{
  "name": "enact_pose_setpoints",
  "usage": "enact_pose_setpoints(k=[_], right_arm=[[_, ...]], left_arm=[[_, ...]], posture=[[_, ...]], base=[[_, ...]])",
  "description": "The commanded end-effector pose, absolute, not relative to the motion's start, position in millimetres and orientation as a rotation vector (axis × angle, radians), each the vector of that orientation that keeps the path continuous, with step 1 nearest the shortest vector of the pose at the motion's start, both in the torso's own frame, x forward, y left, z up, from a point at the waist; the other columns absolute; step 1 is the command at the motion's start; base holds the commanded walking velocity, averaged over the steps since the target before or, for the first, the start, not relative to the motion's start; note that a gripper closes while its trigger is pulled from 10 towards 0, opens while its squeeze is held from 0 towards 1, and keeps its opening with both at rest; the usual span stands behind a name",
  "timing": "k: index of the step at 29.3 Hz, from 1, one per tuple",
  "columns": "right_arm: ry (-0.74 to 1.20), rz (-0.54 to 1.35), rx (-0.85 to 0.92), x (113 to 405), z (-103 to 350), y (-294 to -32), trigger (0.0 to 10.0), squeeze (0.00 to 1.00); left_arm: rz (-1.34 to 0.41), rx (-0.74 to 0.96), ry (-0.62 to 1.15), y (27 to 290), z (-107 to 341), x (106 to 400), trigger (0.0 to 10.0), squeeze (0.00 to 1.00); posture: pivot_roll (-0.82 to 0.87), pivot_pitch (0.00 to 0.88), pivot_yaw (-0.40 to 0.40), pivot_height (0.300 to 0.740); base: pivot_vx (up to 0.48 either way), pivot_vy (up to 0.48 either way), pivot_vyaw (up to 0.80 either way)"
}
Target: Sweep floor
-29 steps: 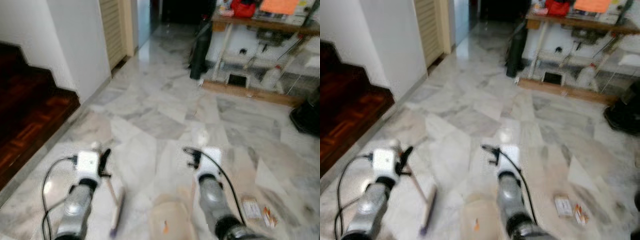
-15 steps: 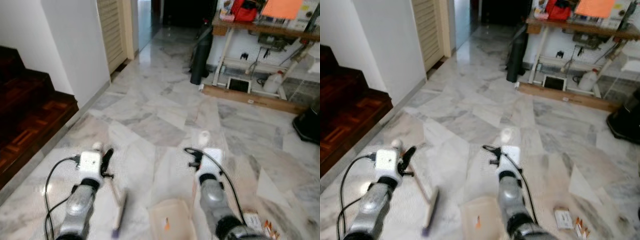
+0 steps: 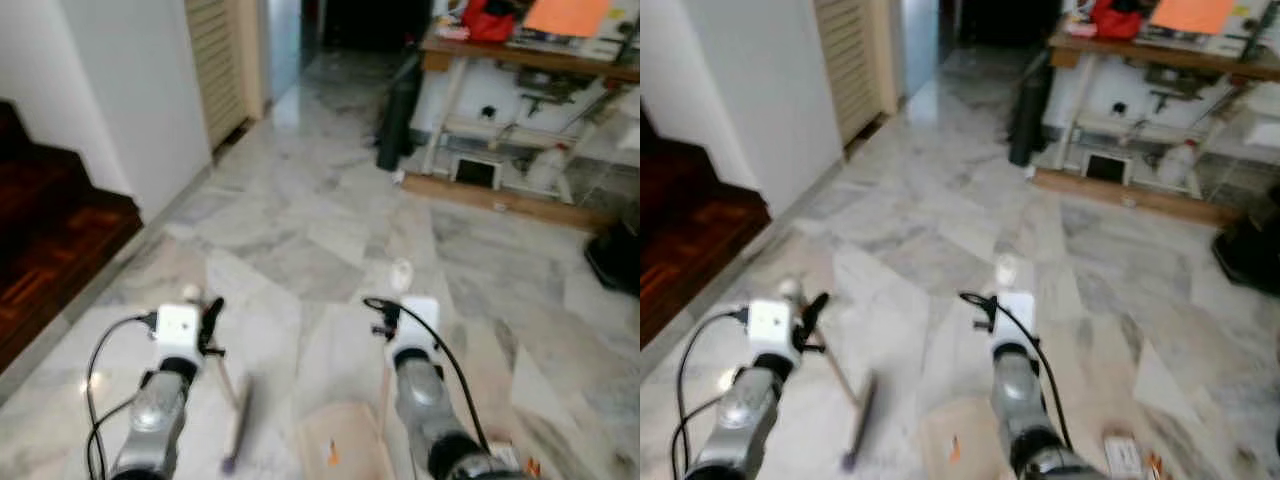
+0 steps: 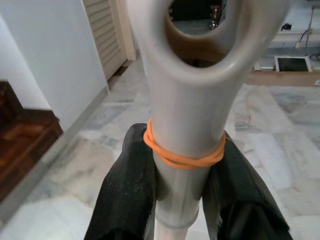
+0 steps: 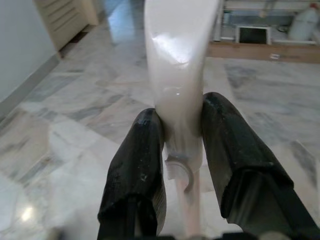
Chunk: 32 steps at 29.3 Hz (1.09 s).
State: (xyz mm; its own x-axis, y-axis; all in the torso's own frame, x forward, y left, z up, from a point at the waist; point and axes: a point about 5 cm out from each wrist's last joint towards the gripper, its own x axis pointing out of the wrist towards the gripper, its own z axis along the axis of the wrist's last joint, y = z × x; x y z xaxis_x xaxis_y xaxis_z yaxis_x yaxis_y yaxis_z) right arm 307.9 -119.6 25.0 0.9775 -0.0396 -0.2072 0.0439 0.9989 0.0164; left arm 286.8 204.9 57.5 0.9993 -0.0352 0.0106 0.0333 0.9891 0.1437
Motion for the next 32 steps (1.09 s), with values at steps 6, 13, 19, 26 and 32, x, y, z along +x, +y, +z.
enact_pose_setpoints(k=[6, 13, 19, 26, 32], right_arm=[[0.167, -0.059, 0.035, 311.2, 31.3, -124.4, 10.0, 0.0], [0.162, -0.064, 0.036, 313.4, 33.5, -126.2, 10.0, 0.0], [0.159, -0.064, 0.036, 314.7, 34.8, -126.4, 10.0, 0.0], [0.153, -0.065, 0.038, 316.8, 37.1, -126.8, 10.0, 0.0], [0.147, -0.068, 0.038, 318.7, 39.3, -127.4, 10.0, 0.0]], left_arm=[[-0.05, 0.131, -0.056, 197.5, 64.4, 290.3, 10.0, 0.0], [-0.047, 0.132, -0.061, 198.0, 66.7, 292.7, 10.0, 0.0], [-0.045, 0.131, -0.065, 197.9, 68.3, 294.5, 10.0, 0.0], [-0.045, 0.131, -0.069, 197.2, 70.3, 296.9, 10.0, 0.0], [-0.045, 0.13, -0.071, 196.2, 71.2, 298.2, 10.0, 0.0]], posture=[[0.01, 0.0, -0.005, 0.74], [0.02, 0.0, -0.008, 0.74], [0.02, 0.0, -0.012, 0.74], [0.02, 0.0, -0.014, 0.74], [0.02, 0.0, -0.016, 0.74]], base=[[0.315, 0.0, 0.0], [0.314, 0.0, 0.0], [0.314, 0.0, 0.0], [0.314, 0.0, 0.0], [0.312, 0.0, 0.0]])
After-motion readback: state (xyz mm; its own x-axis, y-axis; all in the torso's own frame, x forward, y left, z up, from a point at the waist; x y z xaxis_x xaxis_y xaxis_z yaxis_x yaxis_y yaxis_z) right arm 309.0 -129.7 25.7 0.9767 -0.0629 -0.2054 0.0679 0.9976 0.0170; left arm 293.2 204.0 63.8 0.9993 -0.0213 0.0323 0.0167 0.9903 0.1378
